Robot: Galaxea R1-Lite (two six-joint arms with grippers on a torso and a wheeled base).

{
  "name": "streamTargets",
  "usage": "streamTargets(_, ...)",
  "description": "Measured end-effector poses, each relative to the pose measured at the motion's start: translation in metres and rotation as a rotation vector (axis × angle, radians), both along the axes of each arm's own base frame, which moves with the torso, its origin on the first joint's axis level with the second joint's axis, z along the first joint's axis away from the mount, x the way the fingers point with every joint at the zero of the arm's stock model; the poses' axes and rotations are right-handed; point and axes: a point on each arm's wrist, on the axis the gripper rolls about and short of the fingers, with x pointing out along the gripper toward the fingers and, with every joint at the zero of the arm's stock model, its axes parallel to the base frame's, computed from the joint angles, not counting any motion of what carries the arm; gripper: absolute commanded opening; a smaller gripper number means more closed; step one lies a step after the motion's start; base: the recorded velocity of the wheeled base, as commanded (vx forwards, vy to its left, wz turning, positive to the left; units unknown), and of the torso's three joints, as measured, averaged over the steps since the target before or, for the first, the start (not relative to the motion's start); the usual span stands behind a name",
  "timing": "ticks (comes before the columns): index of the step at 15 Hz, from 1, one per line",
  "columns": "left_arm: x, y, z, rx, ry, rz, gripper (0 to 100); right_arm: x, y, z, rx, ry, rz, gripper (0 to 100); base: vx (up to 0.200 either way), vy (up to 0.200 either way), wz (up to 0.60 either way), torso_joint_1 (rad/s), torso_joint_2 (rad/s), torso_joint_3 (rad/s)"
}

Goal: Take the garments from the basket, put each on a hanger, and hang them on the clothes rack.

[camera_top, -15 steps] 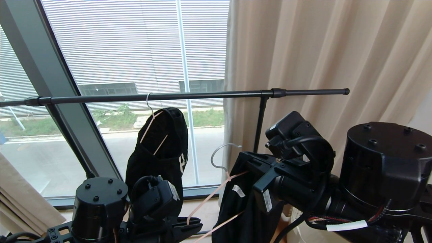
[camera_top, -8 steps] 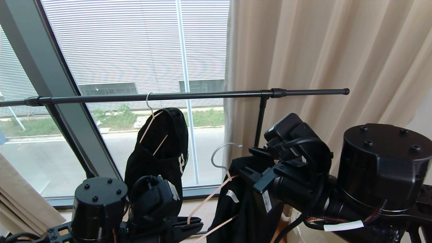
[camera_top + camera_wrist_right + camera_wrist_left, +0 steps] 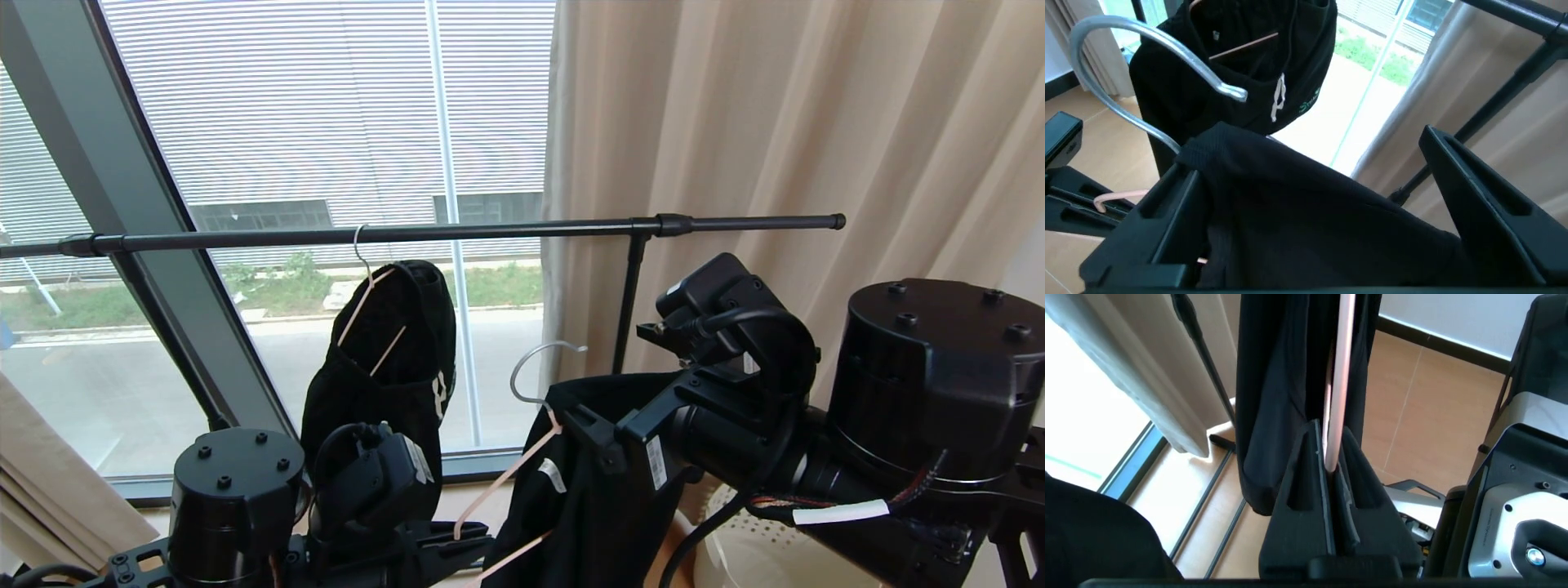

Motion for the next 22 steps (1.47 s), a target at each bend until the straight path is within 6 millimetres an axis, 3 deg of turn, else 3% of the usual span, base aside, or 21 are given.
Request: streamTargets(22, 0.016, 0.012, 0.003, -0.031, 0.007, 0.086, 0, -0.005, -0.006, -0.004, -0.024, 0.01, 0.013, 100, 0.0, 0.0, 0.0, 0.0, 0.0, 0.0)
